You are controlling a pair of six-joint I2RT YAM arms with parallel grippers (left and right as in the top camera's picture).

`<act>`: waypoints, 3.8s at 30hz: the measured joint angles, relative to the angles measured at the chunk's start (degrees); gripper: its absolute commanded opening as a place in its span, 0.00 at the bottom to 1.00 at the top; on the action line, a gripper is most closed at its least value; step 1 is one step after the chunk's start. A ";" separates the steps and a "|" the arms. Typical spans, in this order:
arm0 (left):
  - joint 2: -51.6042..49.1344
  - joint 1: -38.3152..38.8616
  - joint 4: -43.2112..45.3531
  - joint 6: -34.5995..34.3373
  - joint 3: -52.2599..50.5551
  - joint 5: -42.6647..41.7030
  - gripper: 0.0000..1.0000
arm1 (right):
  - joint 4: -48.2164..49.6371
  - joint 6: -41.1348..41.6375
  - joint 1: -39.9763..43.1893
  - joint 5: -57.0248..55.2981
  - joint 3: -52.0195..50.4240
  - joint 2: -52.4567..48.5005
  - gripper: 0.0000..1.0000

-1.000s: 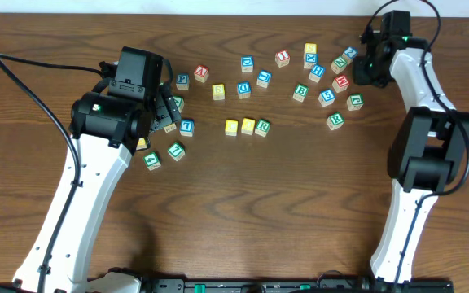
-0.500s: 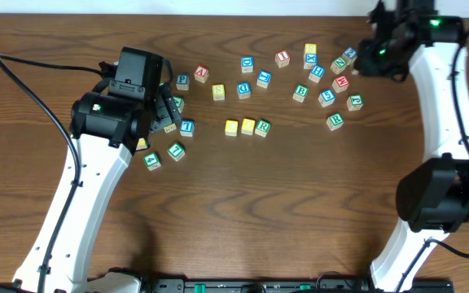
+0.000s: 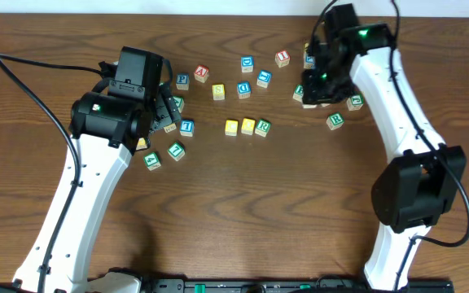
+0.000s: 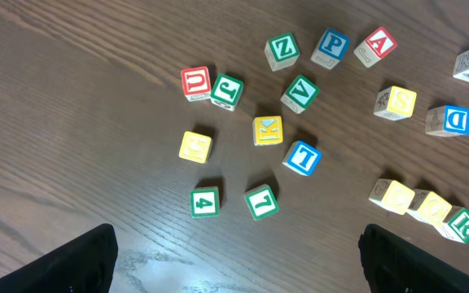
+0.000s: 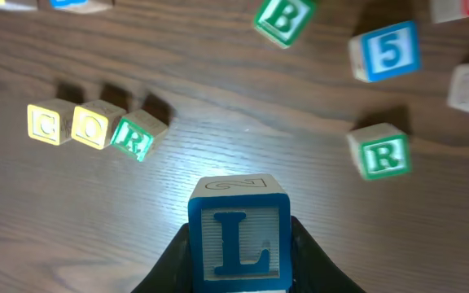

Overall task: Spell out CORL
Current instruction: 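Carry the blue L block toward the right of the R block, then lower the L block beside the R block and open the right gripper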

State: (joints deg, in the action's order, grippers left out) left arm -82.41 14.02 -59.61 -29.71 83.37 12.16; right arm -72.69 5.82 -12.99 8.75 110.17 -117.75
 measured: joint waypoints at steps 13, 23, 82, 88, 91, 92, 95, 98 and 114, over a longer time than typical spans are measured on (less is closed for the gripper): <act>0.00 0.00 0.55 0.00 0.00 0.00 0.93 | 14.93 5.22 -5.46 -5.44 -13.66 0.00 0.21; 0.00 0.00 0.76 0.00 0.00 0.00 0.94 | 25.75 5.75 -7.72 -7.39 -22.77 0.00 0.21; -1.92 0.00 1.90 -0.46 0.00 -0.07 0.93 | 36.13 12.63 -10.01 -13.11 -29.31 0.00 0.44; -1.92 0.00 2.23 -0.46 0.00 -0.04 0.93 | 36.11 12.66 -10.01 -12.87 -29.33 3.21 0.43; -1.92 0.00 2.84 -0.46 0.00 -0.07 0.92 | 36.30 12.76 -10.05 -12.04 -29.33 6.84 0.38; -1.92 0.00 3.02 -0.46 0.00 -0.07 0.92 | 36.48 12.83 -10.14 -11.43 -29.33 8.02 0.37; -1.92 0.00 3.13 -0.46 0.00 -0.07 0.86 | 36.46 13.46 -10.71 -9.94 -29.29 9.51 0.33; -1.95 0.00 3.06 -0.31 0.00 -0.15 0.64 | 35.56 15.37 -11.39 -9.60 -29.31 9.05 0.33; -18.95 0.00 10.67 4.46 -0.20 -14.67 0.07 | 31.47 23.78 -6.82 -11.39 -29.31 8.59 0.32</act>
State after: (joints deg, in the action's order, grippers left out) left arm -101.36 14.02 -48.95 -25.26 83.18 -2.50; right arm -41.21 29.61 -19.81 -2.63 80.86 -109.16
